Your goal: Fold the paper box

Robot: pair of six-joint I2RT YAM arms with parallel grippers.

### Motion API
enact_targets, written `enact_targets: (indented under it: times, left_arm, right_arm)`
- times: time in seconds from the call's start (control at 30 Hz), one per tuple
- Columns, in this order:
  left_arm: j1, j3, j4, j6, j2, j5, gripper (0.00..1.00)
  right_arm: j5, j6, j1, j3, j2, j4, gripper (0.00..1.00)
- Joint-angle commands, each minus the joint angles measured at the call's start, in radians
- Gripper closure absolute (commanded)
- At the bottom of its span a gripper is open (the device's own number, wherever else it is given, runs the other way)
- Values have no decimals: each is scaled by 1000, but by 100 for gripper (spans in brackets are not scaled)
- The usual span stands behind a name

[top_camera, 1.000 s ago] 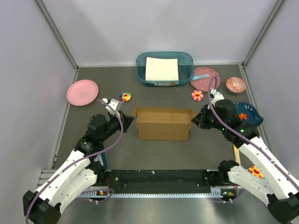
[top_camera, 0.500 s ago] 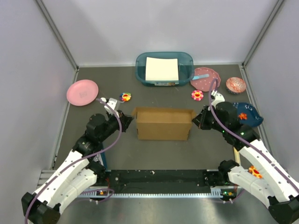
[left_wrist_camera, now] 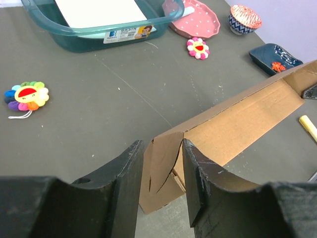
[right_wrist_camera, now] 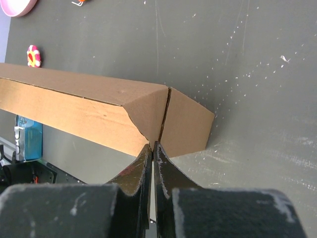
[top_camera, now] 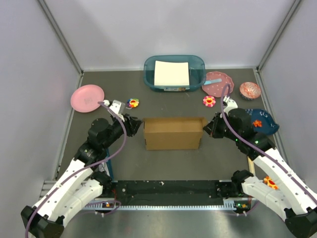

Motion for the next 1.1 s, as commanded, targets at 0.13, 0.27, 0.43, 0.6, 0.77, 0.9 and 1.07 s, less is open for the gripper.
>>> enact_targets:
  times: [0.13,0.27,0.43,0.6,0.77,0.9,1.07]
  left_arm:
    - [-1,44,-28,41,16,30,56]
    - [-1,39,-48,55,14,35,56]
    - [-1,42,-69,61,27,18,61]
    - [-1,62,-120,67,39,14,60]
    - [-1,58,-128,70,19,-3,64]
    - [-1,62,-132,70,17,-5,73]
    - [-1,68,-132,50,25,12,94]
  right_arm:
    - [7,-9,15,-9,-1,-36,100]
    - [7,-9,16,-6,3,-35,100]
    - [9,-9,16,-6,3,-36,100]
    - [10,-9,18,-7,5,-36,100]
    - [10,-10,19,-6,3,-35,100]
    - [10,-9,19,-4,6,-36,100]
    - [10,-9,21,-4,6,-38,100]
